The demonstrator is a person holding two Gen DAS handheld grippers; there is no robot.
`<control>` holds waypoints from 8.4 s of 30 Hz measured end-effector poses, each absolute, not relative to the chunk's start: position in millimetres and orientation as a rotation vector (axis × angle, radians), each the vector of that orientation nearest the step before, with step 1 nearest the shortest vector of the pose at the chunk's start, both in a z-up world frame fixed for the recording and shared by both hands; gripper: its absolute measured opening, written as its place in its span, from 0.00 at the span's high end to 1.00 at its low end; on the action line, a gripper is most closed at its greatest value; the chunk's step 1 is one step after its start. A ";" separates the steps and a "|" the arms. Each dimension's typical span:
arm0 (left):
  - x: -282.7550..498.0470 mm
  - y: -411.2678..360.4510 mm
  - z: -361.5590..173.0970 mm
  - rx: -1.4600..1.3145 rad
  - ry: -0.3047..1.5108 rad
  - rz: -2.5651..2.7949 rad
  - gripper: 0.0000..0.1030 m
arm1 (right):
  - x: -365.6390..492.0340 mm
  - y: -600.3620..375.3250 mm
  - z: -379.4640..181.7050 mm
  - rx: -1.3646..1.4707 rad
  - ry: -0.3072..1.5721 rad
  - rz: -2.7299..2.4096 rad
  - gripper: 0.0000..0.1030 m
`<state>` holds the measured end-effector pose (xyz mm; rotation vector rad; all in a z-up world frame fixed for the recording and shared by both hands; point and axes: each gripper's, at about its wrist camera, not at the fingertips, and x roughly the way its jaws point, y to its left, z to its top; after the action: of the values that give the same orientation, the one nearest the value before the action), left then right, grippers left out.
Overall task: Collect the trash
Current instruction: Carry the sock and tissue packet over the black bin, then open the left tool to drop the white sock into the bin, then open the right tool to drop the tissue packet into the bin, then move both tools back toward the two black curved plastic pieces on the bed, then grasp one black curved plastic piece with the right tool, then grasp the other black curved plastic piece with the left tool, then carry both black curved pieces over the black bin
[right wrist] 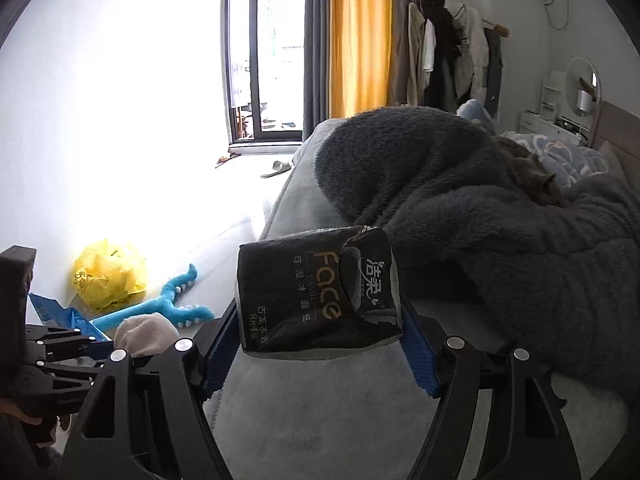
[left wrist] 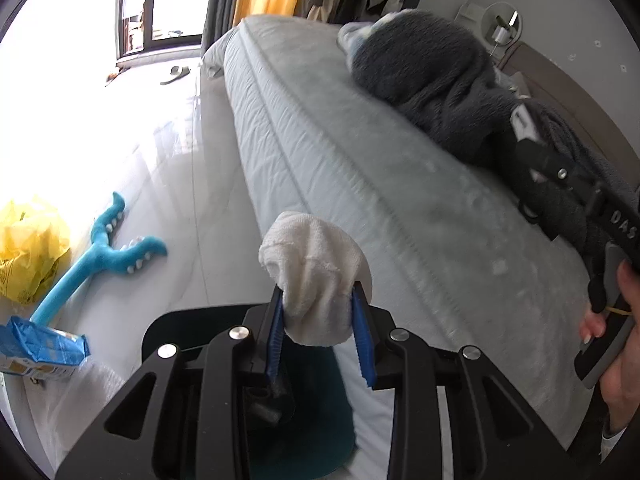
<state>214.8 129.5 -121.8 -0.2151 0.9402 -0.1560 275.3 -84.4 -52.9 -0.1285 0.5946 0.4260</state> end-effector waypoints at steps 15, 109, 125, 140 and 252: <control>202.2 176.3 -179.5 -0.283 1.194 -0.115 0.66 | 263.6 -0.8 -70.7 -0.176 0.646 0.622 0.29; 227.1 4.9 -18.6 -0.075 0.553 -0.250 0.07 | 287.5 -205.9 -70.7 -0.081 0.759 0.455 0.14; 254.7 -61.3 -31.2 0.033 0.581 -0.414 0.07 | 314.4 -299.2 -83.3 -0.126 0.708 0.432 0.19; 289.9 -110.4 -71.1 0.014 0.683 -0.525 0.07 | 327.9 -340.7 -121.9 -0.110 0.851 0.579 0.90; 158.3 162.6 -185.1 -0.172 1.081 -0.036 0.59 | 180.0 -29.1 -77.2 -0.050 0.841 0.773 0.90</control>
<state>158.3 162.6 -185.1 -0.1724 1.0810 -0.0358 180.0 -29.1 -77.2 -0.0503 0.8411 0.7733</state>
